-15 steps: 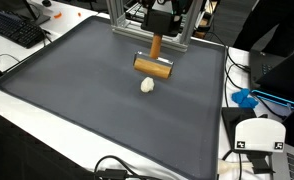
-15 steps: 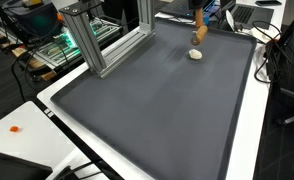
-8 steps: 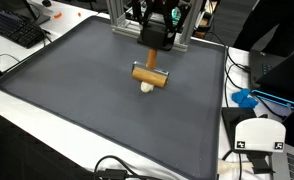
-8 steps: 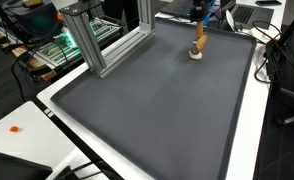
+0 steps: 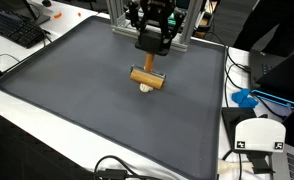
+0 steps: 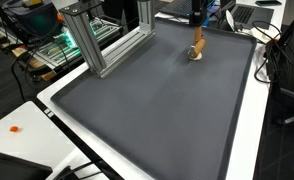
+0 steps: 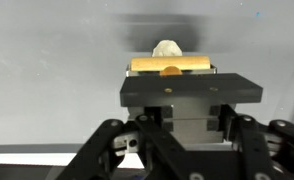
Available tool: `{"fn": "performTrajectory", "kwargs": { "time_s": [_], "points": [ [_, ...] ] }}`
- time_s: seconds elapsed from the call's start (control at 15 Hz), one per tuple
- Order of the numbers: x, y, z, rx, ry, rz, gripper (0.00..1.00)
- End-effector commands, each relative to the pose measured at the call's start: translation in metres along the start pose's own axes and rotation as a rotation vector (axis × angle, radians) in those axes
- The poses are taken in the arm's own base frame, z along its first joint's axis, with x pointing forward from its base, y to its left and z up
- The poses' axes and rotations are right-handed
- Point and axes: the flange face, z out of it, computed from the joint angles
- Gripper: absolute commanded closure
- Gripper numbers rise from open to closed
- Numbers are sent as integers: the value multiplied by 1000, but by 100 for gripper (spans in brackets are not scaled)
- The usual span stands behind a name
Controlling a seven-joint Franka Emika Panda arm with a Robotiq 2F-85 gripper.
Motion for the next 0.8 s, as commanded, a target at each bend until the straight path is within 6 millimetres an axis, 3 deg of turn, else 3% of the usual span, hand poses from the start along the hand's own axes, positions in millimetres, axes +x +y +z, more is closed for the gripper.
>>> {"fn": "performTrajectory", "kwargs": {
  "time_s": [0.0, 0.73],
  "points": [
    [-5, 1, -1, -4, -32, 7, 65],
    [-14, 3, 2, -11, -93, -22, 65]
  ]
}}
